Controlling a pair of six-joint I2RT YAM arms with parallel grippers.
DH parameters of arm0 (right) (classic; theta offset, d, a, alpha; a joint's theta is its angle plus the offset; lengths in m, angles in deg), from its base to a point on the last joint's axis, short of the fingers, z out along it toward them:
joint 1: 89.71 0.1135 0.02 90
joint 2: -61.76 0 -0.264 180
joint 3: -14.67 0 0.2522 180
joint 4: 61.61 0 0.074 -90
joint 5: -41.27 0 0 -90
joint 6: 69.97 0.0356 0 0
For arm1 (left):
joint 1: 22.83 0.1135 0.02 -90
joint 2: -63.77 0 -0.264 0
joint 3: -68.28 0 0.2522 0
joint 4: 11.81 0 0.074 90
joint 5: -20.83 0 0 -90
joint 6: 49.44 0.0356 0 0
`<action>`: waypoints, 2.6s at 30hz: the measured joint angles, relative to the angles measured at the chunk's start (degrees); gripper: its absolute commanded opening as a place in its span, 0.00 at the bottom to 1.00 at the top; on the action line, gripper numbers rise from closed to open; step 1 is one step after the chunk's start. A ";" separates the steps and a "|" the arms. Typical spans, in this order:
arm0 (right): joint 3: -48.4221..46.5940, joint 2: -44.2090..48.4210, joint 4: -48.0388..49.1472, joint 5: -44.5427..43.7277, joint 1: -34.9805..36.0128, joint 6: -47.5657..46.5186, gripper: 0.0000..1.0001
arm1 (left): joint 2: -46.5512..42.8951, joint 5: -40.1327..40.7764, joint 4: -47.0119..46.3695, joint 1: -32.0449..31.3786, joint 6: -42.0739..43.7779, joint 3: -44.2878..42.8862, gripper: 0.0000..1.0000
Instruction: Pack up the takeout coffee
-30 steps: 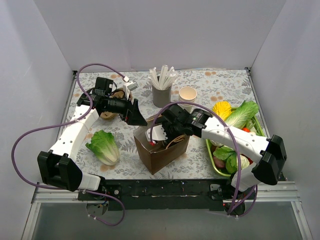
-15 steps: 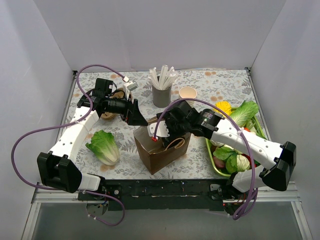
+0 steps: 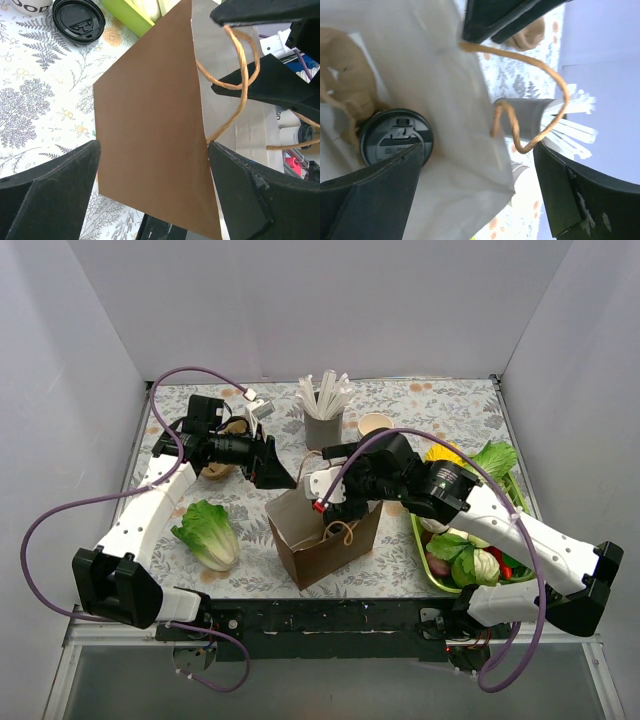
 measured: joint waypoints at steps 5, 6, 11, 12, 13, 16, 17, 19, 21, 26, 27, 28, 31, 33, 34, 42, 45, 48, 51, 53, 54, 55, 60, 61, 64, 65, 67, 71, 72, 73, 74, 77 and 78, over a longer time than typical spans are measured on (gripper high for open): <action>0.00 0.70 5.70 -2.69 -0.02 0.24 0.98 | -0.48 -0.31 -1.95 0.00 -1.31 -0.46 0.89; 0.00 0.70 6.60 -3.08 -0.07 0.46 0.98 | -0.66 -0.28 -2.47 0.00 -1.68 -0.74 0.89; -1.66 0.31 10.40 -3.80 -0.81 2.38 0.96 | -1.46 -0.33 -5.22 0.00 -3.96 -3.78 0.90; -2.64 0.00 10.69 -3.28 -1.22 2.84 0.96 | -1.57 -0.35 -5.73 0.00 -4.44 -4.50 0.89; -3.96 -0.50 10.88 -2.64 -1.84 3.50 0.95 | -1.66 -0.35 -6.19 0.00 -4.94 -5.29 0.89; -8.35 -2.47 12.17 -0.81 -5.07 7.17 0.92 | -1.68 0.42 -7.50 0.00 -6.67 -7.74 0.89; -9.90 -3.32 12.33 -0.28 -6.40 8.55 0.90 | -1.70 1.20 -8.35 0.00 -7.56 -8.35 0.89; -15.54 -6.73 11.89 1.84 -10.69 13.42 0.87 | -1.84 5.01 -10.36 -0.04 -9.25 -9.05 0.89; -23.12 -11.89 11.58 3.65 -15.63 18.16 0.82 | -2.03 9.62 -12.66 0.00 -10.58 -9.05 0.89; -33.55 -23.28 11.91 9.14 -27.02 29.42 0.62 | -1.90 21.90 -19.34 0.00 -11.91 -9.01 0.88; -33.55 -24.87 11.87 10.75 -29.09 31.69 0.60 | -1.68 23.89 -20.52 0.07 -11.87 -9.01 0.88; -33.55 -26.62 11.91 12.15 -31.28 34.14 0.59 | -1.40 25.64 -21.46 0.26 -11.80 -9.01 0.89; -33.81 -32.28 11.89 16.74 -37.13 40.22 0.52 | 0.70 28.85 -21.97 1.07 -11.28 -9.86 0.88; -34.05 -35.85 11.89 19.30 -40.11 43.21 0.50 | 2.38 29.94 -21.73 1.68 -10.43 -10.43 0.89; -34.05 -37.29 11.93 20.46 -41.07 44.65 0.50 | 2.99 30.25 -21.44 1.92 -9.84 -10.47 0.88; -36.20 -43.60 16.06 28.22 -42.86 54.77 0.48 | 4.85 30.77 -18.75 4.15 -5.95 -11.04 0.88; -37.13 -44.92 19.78 30.38 -42.88 57.53 0.47 | 5.03 30.69 -18.53 5.05 -5.70 -11.06 0.88; -38.36 -46.93 22.91 31.91 -42.88 59.91 0.47 | 5.22 30.42 -18.49 5.79 -5.64 -11.15 0.88; -39.56 -49.22 24.68 32.52 -42.88 61.46 0.46 | 6.03 30.27 -18.53 6.25 -5.57 -11.82 0.88; -39.78 -50.34 25.38 32.72 -42.91 62.16 0.46 | 6.56 30.21 -18.47 6.40 -5.51 -12.00 0.88; -39.78 -50.77 25.53 32.76 -42.93 62.42 0.45 | 6.71 30.16 -18.49 6.45 -5.51 -12.07 0.88; -39.78 -51.21 25.59 32.83 -42.93 62.71 0.45 | 6.88 30.14 -18.49 6.51 -5.49 -12.07 0.88; -40.15 -52.30 25.73 32.98 -42.93 63.73 0.42 | 6.95 30.08 -18.47 6.64 -5.49 -12.09 0.88; -40.17 -52.35 25.79 33.05 -42.93 63.84 0.41 | 6.95 30.08 -18.45 6.64 -5.49 -12.07 0.88; -40.17 -52.39 26.03 33.33 -42.93 64.06 0.41 | 6.95 30.01 -18.51 6.64 -5.49 -12.07 0.88; -40.17 -52.39 26.05 33.38 -42.93 64.11 0.41 | 6.95 29.92 -18.51 6.67 -5.49 -12.07 0.88; -40.17 -52.39 26.05 33.51 -42.93 64.28 0.40 | 6.95 29.83 -18.53 6.71 -5.51 -12.07 0.88; -40.17 -52.41 26.08 33.51 -42.93 64.67 0.38 | 6.95 29.68 -18.56 6.82 -5.51 -12.07 0.89; -40.19 -52.50 26.14 33.51 -42.93 64.74 0.37 | 6.95 29.64 -18.58 6.86 -5.49 -12.07 0.89; -40.19 -52.63 26.34 33.51 -42.93 64.89 0.36 | 6.95 29.59 -18.60 6.88 -5.51 -12.07 0.89; -40.37 -52.92 26.53 33.53 -42.91 64.94 0.36 | 6.95 29.55 -18.60 6.93 -5.49 -12.07 0.89; -41.11 -54.12 27.06 33.51 -42.86 65.09 0.35 | 6.95 29.27 -18.60 6.97 -5.49 -12.00 0.89; -41.16 -54.40 27.06 33.51 -42.84 65.09 0.35 | 6.95 29.18 -18.67 6.97 -5.49 -11.96 0.89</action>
